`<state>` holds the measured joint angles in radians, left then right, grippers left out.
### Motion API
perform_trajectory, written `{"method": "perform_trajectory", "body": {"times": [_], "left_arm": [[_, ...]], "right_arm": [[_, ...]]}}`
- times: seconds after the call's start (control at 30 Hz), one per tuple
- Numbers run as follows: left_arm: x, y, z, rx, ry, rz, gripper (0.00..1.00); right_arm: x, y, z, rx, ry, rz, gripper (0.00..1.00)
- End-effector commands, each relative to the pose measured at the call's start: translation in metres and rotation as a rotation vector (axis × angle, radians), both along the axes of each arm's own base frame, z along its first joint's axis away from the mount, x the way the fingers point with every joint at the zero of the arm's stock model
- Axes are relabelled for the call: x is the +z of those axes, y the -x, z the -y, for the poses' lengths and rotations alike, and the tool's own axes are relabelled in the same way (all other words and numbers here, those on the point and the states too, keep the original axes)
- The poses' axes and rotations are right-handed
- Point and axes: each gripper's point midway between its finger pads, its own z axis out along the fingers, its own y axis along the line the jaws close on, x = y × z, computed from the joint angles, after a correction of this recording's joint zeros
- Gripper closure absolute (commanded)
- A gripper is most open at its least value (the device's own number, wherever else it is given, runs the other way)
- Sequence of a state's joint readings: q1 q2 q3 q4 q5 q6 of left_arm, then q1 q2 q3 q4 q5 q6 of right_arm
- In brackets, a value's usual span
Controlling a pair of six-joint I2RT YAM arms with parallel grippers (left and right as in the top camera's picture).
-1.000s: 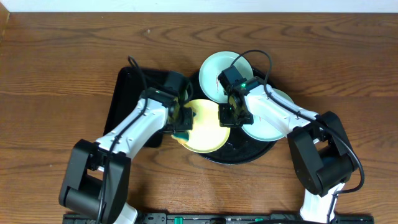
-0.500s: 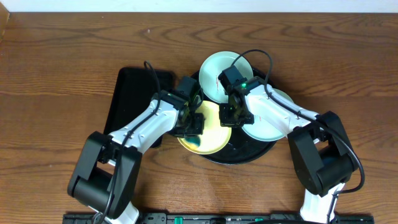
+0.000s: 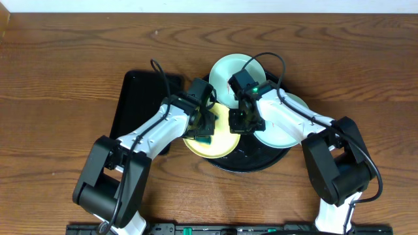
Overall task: Clean dirty plates on tray and stack at the side
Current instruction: 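Carry the sponge with left gripper onto the yellow plate, then scrub the yellow plate surface with the sponge in left gripper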
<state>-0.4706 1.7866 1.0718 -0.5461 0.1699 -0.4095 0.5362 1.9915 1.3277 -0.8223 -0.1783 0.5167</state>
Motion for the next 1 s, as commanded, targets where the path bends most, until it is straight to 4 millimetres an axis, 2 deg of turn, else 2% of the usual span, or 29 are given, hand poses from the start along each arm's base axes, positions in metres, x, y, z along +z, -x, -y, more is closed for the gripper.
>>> {"method": "perform_trajectory", "body": {"times": [0.0, 0.07, 0.13, 0.2, 0.3, 0.37, 0.47, 0.6, 0.73, 0.83, 0.9, 0.97], "left_arm": [[-0.007, -0.014, -0.049, 0.115, -0.216, 0.062, 0.93], [-0.007, -0.011, -0.048, 0.111, -0.213, 0.047, 0.92], [-0.006, 0.003, -0.037, 0.091, -0.151, -0.021, 0.93], [-0.002, 0.023, -0.017, 0.051, -0.028, -0.122, 0.92], [0.007, 0.043, 0.013, -0.034, 0.151, -0.218, 0.93], [0.014, 0.049, 0.029, -0.094, 0.248, -0.24, 0.93], [0.016, 0.043, 0.034, -0.117, 0.272, -0.207, 0.93], [0.011, 0.02, 0.026, -0.105, 0.203, -0.1, 0.92], [0.003, -0.007, -0.006, -0.054, -0.001, 0.027, 0.92], [0.003, -0.025, -0.041, 0.002, -0.201, 0.123, 0.93], [0.006, -0.032, -0.057, 0.029, -0.294, 0.161, 0.93], [0.006, -0.029, -0.061, 0.028, -0.311, 0.151, 0.93]], "right_arm": [[-0.007, -0.001, 0.011, -0.017, 0.057, 0.002, 0.99], [-0.007, -0.001, 0.011, -0.017, 0.057, 0.002, 0.99], [-0.007, -0.001, 0.011, -0.017, 0.057, 0.002, 0.99], [-0.007, -0.001, 0.011, -0.017, 0.058, 0.002, 0.99], [-0.007, -0.001, 0.011, -0.017, 0.057, 0.002, 0.99], [-0.007, -0.002, 0.011, -0.017, 0.056, 0.003, 0.99], [-0.007, -0.002, 0.011, -0.017, 0.056, 0.003, 0.99], [-0.007, -0.001, 0.011, -0.017, 0.057, 0.002, 0.99], [-0.007, -0.001, 0.011, -0.017, 0.057, 0.002, 0.99], [-0.007, -0.001, 0.011, -0.017, 0.057, 0.002, 0.99], [-0.007, -0.001, 0.011, -0.017, 0.057, 0.002, 0.99], [-0.007, -0.001, 0.011, -0.017, 0.057, 0.002, 0.99]]}}
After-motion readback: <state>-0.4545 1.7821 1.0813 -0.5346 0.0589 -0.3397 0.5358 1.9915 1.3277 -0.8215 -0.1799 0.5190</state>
